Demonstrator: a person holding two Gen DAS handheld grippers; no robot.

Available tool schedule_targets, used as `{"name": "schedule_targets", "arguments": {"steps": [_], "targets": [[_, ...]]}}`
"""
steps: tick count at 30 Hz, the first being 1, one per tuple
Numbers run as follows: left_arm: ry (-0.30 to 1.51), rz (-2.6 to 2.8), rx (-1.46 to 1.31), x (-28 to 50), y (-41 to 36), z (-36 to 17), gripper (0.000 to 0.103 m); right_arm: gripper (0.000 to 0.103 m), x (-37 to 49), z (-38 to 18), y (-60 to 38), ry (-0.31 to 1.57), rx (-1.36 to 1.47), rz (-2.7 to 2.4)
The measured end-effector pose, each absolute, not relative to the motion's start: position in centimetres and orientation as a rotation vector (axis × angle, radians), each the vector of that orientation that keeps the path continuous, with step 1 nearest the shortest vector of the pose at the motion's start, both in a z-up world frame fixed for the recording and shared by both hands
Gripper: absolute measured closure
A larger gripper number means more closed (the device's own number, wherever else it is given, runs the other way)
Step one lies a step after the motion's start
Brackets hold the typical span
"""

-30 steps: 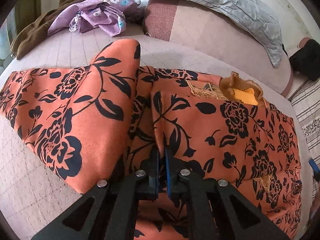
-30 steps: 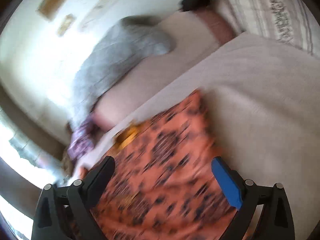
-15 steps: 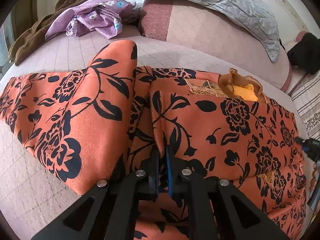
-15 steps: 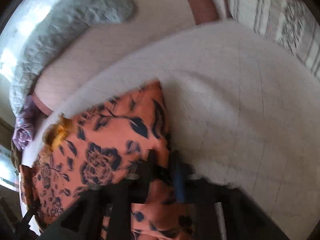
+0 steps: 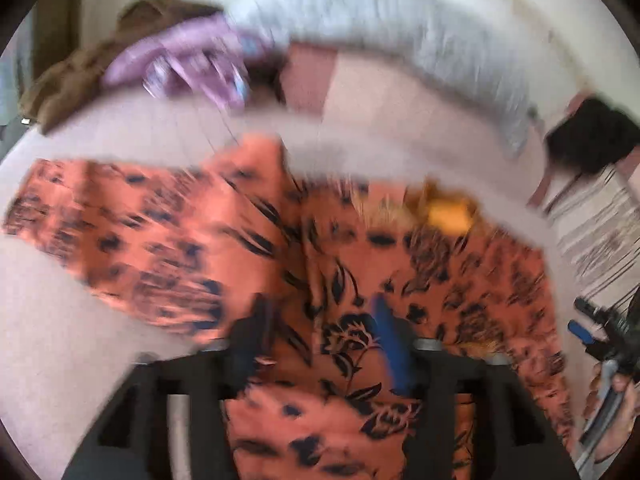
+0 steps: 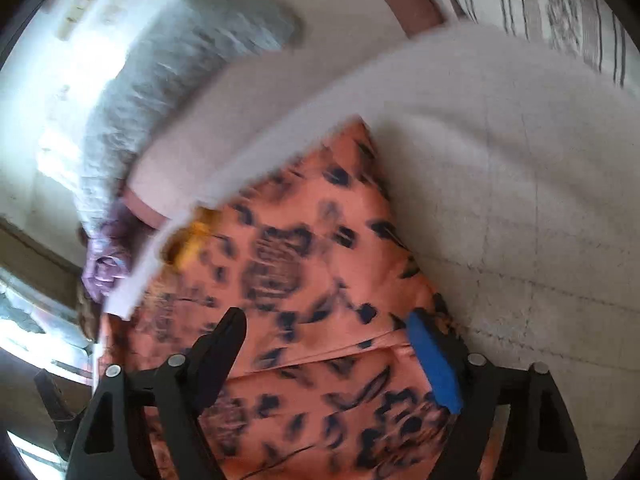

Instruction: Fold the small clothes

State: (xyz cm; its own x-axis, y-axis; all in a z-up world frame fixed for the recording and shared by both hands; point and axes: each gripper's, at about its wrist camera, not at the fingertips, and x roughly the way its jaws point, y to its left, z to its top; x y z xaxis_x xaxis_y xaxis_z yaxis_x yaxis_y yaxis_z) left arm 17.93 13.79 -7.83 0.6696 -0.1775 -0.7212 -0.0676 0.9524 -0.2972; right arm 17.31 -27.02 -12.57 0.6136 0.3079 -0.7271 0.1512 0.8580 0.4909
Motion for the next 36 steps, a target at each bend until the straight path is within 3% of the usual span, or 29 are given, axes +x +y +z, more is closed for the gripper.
{"name": "schedule_targets", "arguments": {"steps": [1, 4, 11, 18, 24, 25, 26, 27, 28, 32, 36], "targets": [[0.803, -0.046, -0.337, 16.9, 15.1, -7.2, 0.022, 0.017, 16.1, -11.1, -26.2, 0.863, 0.506, 0.103], [0.712, 0.043, -0.488, 13.7, 22.3, -6.3, 0.022, 0.016, 13.1, -9.1, -23.4, 0.781, 0.430, 0.167], [0.688, 0.289, -0.868, 14.1, 38.2, -10.2, 0.023, 0.016, 7.3, -15.2, -18.2, 0.874, 0.246, 0.187], [0.728, 0.368, -1.035, 18.3, 43.0, -14.2, 0.023, 0.009, 7.1, -15.5, -18.0, 0.868, 0.220, 0.184], [0.711, 0.429, -1.029, 19.9, 43.9, -14.5, 0.025, 0.006, 7.2, -15.8, -17.2, 0.877, 0.173, 0.179], [0.720, 0.451, -1.018, 20.2, 44.0, -14.4, 0.040, 0.005, 7.2, -15.8, -17.1, 0.878, 0.174, 0.180], [0.742, 0.490, -0.994, 20.7, 44.3, -14.5, 0.067, 0.005, 7.3, -15.9, -17.1, 0.879, 0.176, 0.183], [0.783, 0.535, -0.962, 21.0, 44.7, -14.5, 0.086, 0.005, 7.3, -15.9, -17.1, 0.879, 0.177, 0.184], [0.809, 0.553, -0.949, 21.2, 45.0, -14.8, 0.098, 0.005, 7.3, -15.9, -17.1, 0.880, 0.177, 0.185], [0.800, 0.543, -0.848, 21.4, 44.5, -12.8, 0.098, 0.004, 7.3, -15.9, -17.1, 0.879, 0.177, 0.186], [0.652, 0.456, -0.626, 21.3, 39.0, -5.5, 0.099, 0.004, 7.3, -15.9, -17.4, 0.869, 0.207, 0.197]]}}
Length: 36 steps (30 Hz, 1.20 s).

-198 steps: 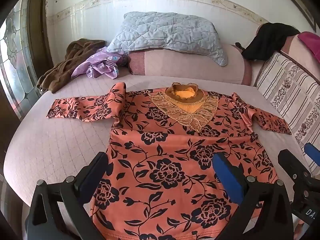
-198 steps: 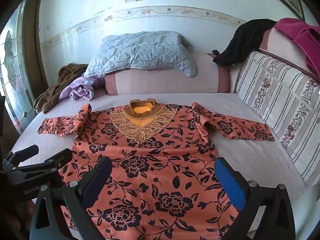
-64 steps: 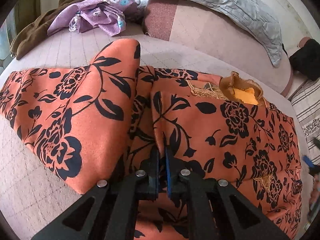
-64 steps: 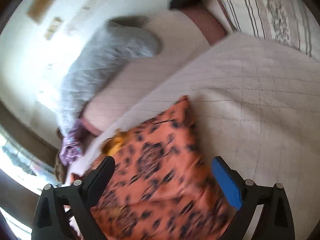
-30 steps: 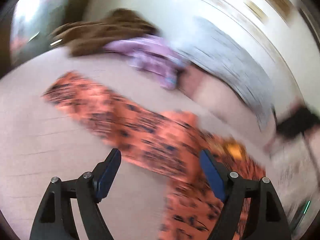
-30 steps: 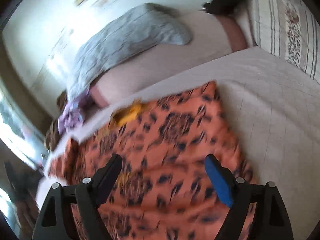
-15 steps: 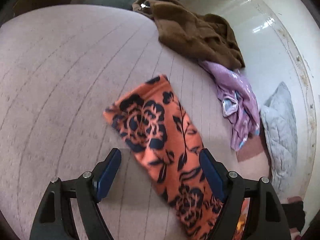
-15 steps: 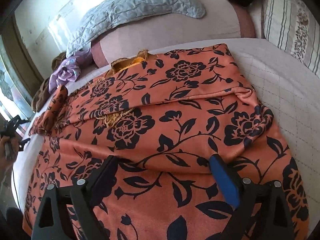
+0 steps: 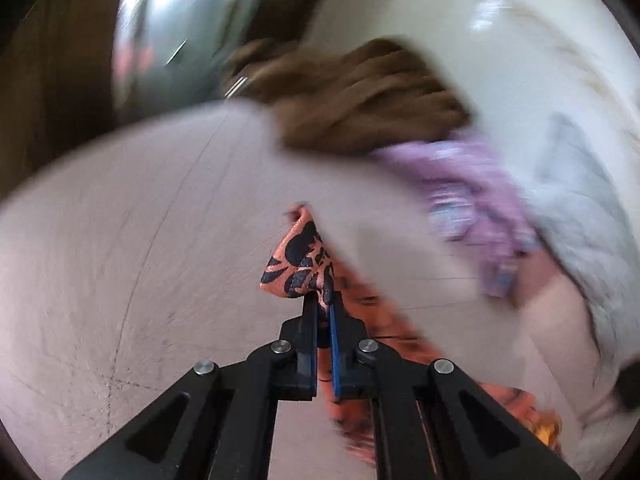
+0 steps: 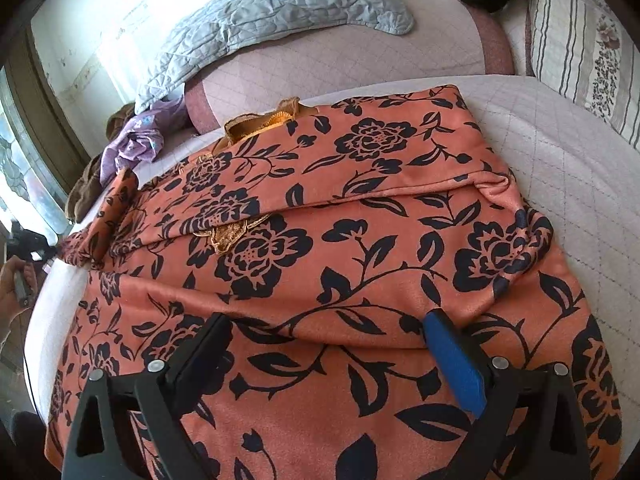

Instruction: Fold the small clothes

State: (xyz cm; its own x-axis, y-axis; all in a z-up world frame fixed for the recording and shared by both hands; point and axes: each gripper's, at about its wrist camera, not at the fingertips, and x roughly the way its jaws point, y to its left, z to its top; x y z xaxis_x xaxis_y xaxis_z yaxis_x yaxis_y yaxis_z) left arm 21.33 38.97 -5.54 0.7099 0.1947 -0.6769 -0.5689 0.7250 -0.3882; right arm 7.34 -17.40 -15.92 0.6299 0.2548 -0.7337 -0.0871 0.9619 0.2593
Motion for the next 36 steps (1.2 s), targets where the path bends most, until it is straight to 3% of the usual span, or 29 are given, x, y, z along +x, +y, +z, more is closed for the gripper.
{"name": "schedule_targets", "arguments": {"steps": [8, 12, 16, 18, 19, 20, 24, 30, 36], "targets": [[0.411, 0.040, -0.362, 21.2, 19.7, 8.9, 0.098, 0.004, 7.1, -15.9, -18.2, 0.842, 0.275, 0.222], [0.417, -0.185, -0.301, 21.5, 8.9, 10.5, 0.098, 0.004, 6.9, -15.9, -18.7, 0.829, 0.312, 0.236], [0.497, -0.329, -0.250, 23.4, 0.1, 8.3, 0.097, 0.004, 6.9, -15.9, -19.0, 0.821, 0.335, 0.247], [0.613, -0.364, -0.193, 25.2, -3.9, 4.7, 0.086, 0.004, 6.9, -15.9, -19.2, 0.817, 0.347, 0.254], [0.657, -0.364, -0.172, 25.4, -4.8, 3.4, 0.060, 0.004, 6.9, -15.9, -19.3, 0.815, 0.352, 0.256], [0.775, -0.380, -0.136, 26.4, -6.0, 0.5, 0.042, 0.004, 6.9, -15.9, -19.4, 0.813, 0.360, 0.260], [0.903, -0.274, -0.114, 25.3, -2.9, -5.2, 0.043, 0.004, 6.7, -15.9, -19.7, 0.808, 0.384, 0.270], [0.863, -0.058, -0.182, 20.8, 8.3, -8.0, 0.042, 0.005, 6.8, -15.2, -20.2, 0.832, 0.430, 0.272], [0.885, 0.039, -0.308, 19.0, 15.8, -11.4, 0.042, 0.006, 10.4, -12.4, -23.4, 0.832, 0.658, 0.259]]}}
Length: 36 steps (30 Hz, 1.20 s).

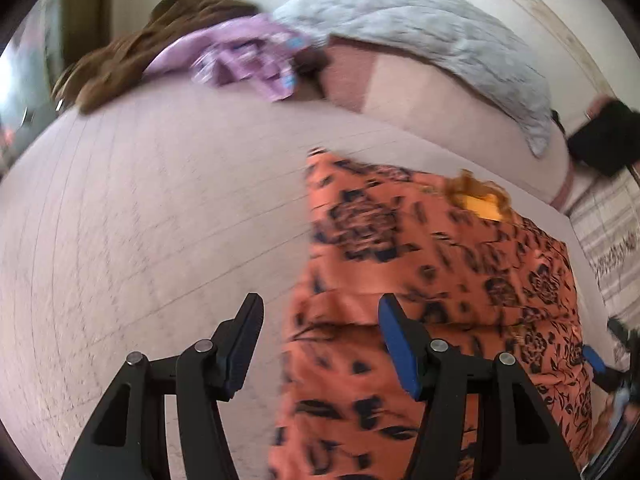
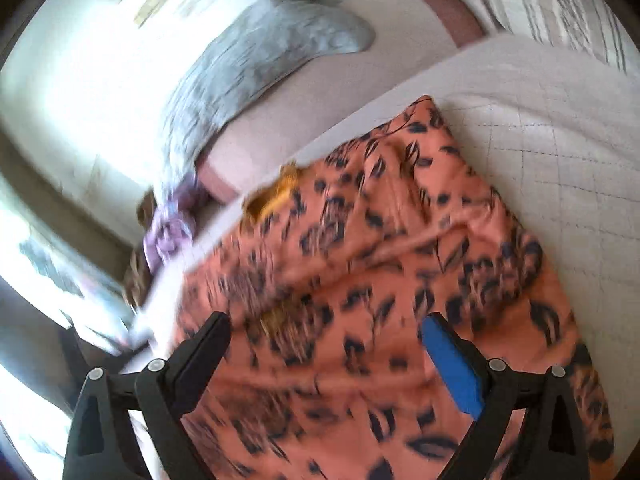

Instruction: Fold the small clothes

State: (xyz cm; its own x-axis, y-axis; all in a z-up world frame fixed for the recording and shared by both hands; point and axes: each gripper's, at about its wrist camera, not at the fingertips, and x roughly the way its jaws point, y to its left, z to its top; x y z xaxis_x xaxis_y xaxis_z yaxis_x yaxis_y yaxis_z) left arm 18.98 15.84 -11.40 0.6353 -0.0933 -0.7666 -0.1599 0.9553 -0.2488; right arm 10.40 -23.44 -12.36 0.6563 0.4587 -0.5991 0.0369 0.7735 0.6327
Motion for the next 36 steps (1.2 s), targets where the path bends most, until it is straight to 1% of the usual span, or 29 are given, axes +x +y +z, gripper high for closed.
{"name": "schedule_targets", "arguments": {"steps": [1, 3, 6, 11, 13, 14, 15, 19, 21, 22, 23, 24, 26, 29, 30, 31, 32, 33, 34, 35, 36], "targets": [[0.888, 0.042, -0.329, 18.8, 16.4, -11.6, 0.042, 0.007, 11.8, -12.5, -24.1, 0.844, 0.723, 0.250], [0.887, 0.040, -0.369, 18.5, 17.0, -12.3, 0.042, 0.017, 14.0, -13.0, -24.9, 0.873, 0.794, 0.208], [0.880, 0.032, -0.403, 17.9, 17.6, -12.6, 0.042, 0.027, 16.5, -14.5, -25.2, 0.940, 0.924, 0.161], [0.878, 0.031, -0.433, 17.4, 18.5, -13.0, 0.042, 0.027, 17.4, -16.4, -25.1, 0.970, 1.067, 0.060], [0.871, 0.035, -0.436, 17.1, 18.7, -12.7, 0.042, 0.031, 17.5, -16.2, -25.0, 0.942, 1.073, 0.058], [0.861, 0.032, -0.437, 16.9, 18.8, -12.6, 0.042, 0.037, 17.8, -16.0, -25.2, 0.934, 1.070, 0.059], [0.854, 0.032, -0.433, 16.9, 18.8, -12.5, 0.042, 0.040, 18.0, -15.6, -25.0, 0.928, 1.056, 0.058], [0.875, 0.036, -0.428, 17.2, 18.6, -12.8, 0.042, 0.048, 19.2, -16.0, -24.3, 0.971, 0.969, 0.022], [0.873, 0.035, -0.428, 17.4, 18.4, -12.7, 0.042, 0.069, 19.6, -16.9, -24.5, 0.995, 0.972, -0.005], [0.870, 0.032, -0.426, 17.5, 18.3, -12.6, 0.042, 0.073, 19.8, -16.9, -24.4, 1.000, 0.961, -0.013], [0.868, 0.028, -0.418, 17.6, 18.0, -12.5, 0.042, 0.087, 19.9, -16.7, -24.3, 0.999, 0.947, -0.005], [0.868, 0.026, -0.409, 17.8, 17.8, -12.4, 0.042, 0.095, 20.0, -16.1, -24.1, 0.997, 0.909, 0.003], [0.859, 0.021, -0.397, 18.1, 17.3, -12.1, 0.042, 0.095, 19.9, -14.1, -23.3, 0.970, 0.779, -0.012], [0.851, 0.017, -0.388, 18.4, 16.9, -11.8, 0.042, 0.095, 18.7, -9.7, -21.8, 0.848, 0.538, -0.016], [0.855, 0.020, -0.384, 18.6, 16.8, -11.9, 0.042, 0.092, 18.2, -9.6, -21.8, 0.835, 0.509, -0.040], [0.863, 0.022, -0.384, 18.8, 16.7, -12.0, 0.042, 0.087, 18.2, -10.6, -21.9, 0.856, 0.475, -0.079], [0.875, 0.021, -0.390, 19.1, 16.7, -12.1, 0.042, 0.068, 18.9, -12.4, -22.1, 0.932, 0.451, -0.105], [0.882, 0.018, -0.395, 19.4, 16.6, -12.1, 0.042, 0.065, 19.4, -14.3, -22.5, 1.016, 0.468, -0.104], [0.876, 0.014, -0.393, 19.5, 16.5, -12.0, 0.042, 0.065, 19.4, -15.6, -23.2, 1.059, 0.523, -0.080], [0.863, 0.011, -0.384, 19.7, 16.4, -11.7, 0.040, 0.066, 18.5, -15.2, -24.0, 0.998, 0.570, -0.053], [0.852, 0.009, -0.369, 20.0, 16.3, -11.5, 0.040, 0.065, 18.2, -14.6, -24.2, 0.976, 0.570, -0.052]]}}
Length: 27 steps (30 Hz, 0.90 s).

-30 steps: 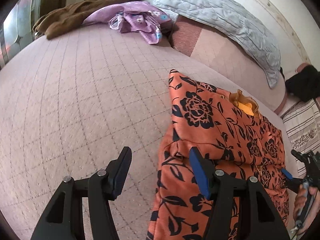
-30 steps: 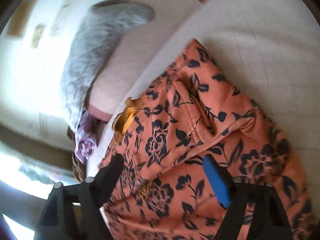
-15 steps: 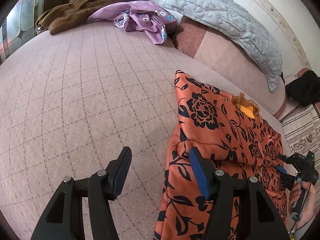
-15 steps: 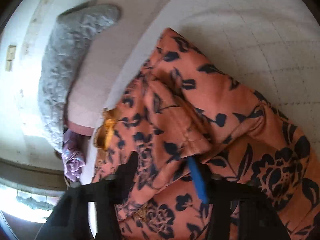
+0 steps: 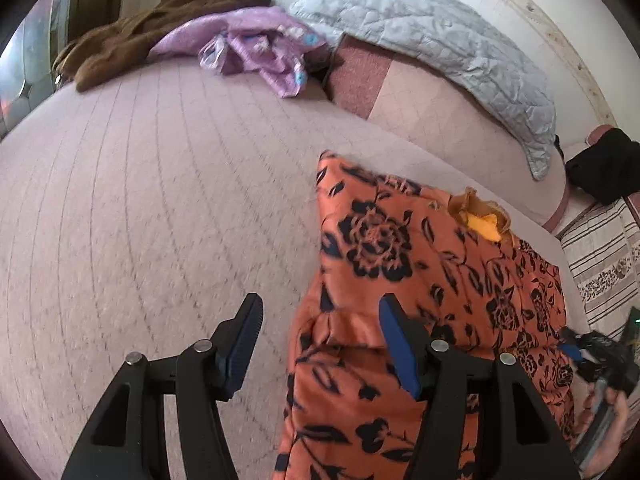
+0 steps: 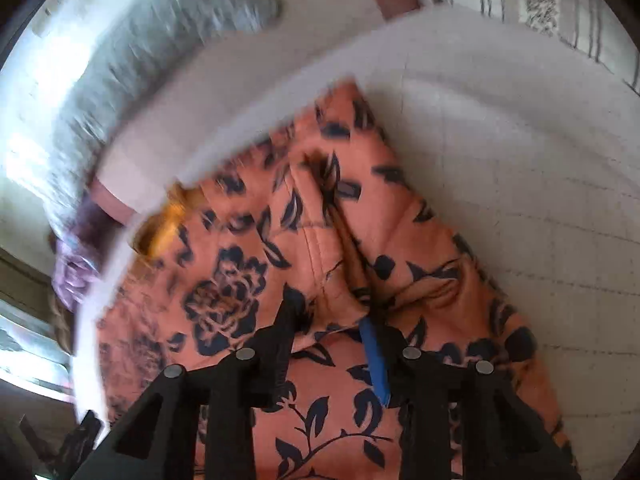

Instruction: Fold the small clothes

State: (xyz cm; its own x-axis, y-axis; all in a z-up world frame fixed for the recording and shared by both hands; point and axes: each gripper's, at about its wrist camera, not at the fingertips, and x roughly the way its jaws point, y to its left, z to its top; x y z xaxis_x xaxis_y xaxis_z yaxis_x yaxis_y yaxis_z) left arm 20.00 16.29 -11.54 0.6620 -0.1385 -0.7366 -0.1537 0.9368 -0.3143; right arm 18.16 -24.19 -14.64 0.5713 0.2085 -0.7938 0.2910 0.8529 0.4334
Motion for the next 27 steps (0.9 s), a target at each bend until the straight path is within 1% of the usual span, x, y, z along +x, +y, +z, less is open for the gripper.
{"name": "schedule_targets", "arguments": {"steps": [5, 7, 10, 12, 14, 15, 16, 17, 18, 19, 21, 24, 25, 26, 27], "targets": [[0.859, 0.002, -0.364, 22.1, 16.2, -11.7, 0.039, 0.066, 18.3, -10.9, -25.0, 0.870, 0.558, 0.013], [0.882, 0.006, -0.371, 23.3, 16.4, -12.2, 0.039, 0.066, 20.3, -10.4, -24.0, 0.883, 0.544, 0.062], [0.907, 0.013, -0.380, 25.0, 16.8, -13.0, 0.039, 0.066, 24.1, -11.9, -23.3, 0.975, 0.478, 0.076], [0.916, 0.008, -0.363, 26.0, 16.7, -13.4, 0.039, 0.066, 25.9, -13.1, -22.6, 1.030, 0.393, 0.076], [0.932, 0.009, -0.351, 26.9, 16.6, -13.8, 0.040, 0.066, 26.7, -13.1, -21.7, 1.030, 0.300, 0.081], [0.939, 0.001, -0.343, 27.3, 16.5, -14.0, 0.042, 0.070, 26.9, -13.1, -21.3, 1.029, 0.262, 0.083], [0.933, -0.004, -0.333, 27.5, 16.5, -14.0, 0.059, 0.073, 27.1, -13.0, -20.7, 1.040, 0.216, 0.085], [0.937, -0.020, -0.326, 27.8, 16.4, -14.0, 0.077, 0.087, 27.3, -12.9, -20.2, 1.049, 0.171, 0.082], [0.941, -0.038, -0.335, 28.0, 16.4, -14.0, 0.081, 0.090, 27.2, -12.5, -19.7, 1.047, 0.109, 0.068], [0.939, -0.038, -0.334, 28.1, 16.4, -14.0, 0.082, 0.090, 27.0, -12.2, -19.4, 1.036, 0.084, 0.057], [0.936, -0.015, -0.314, 28.4, 16.4, -14.0, 0.082, 0.088, 26.9, -11.8, -19.5, 0.996, 0.027, -0.018], [0.919, -0.011, -0.318, 28.3, 16.5, -13.3, 0.081, 0.088, 27.0, -12.2, -20.9, 1.027, 0.095, -0.050], [0.890, -0.010, -0.313, 28.2, 16.4, -12.7, 0.080, 0.088, 26.5, -11.5, -21.5, 0.999, 0.122, -0.032], [0.868, -0.020, -0.315, 28.1, 16.4, -12.2, 0.075, 0.088, 26.2, -11.0, -21.4, 0.979, 0.128, -0.019], [0.857, -0.031, -0.320, 28.1, 16.4, -12.0, 0.071, 0.086, 25.3, -9.7, -21.5, 0.942, 0.153, 0.025]]}}
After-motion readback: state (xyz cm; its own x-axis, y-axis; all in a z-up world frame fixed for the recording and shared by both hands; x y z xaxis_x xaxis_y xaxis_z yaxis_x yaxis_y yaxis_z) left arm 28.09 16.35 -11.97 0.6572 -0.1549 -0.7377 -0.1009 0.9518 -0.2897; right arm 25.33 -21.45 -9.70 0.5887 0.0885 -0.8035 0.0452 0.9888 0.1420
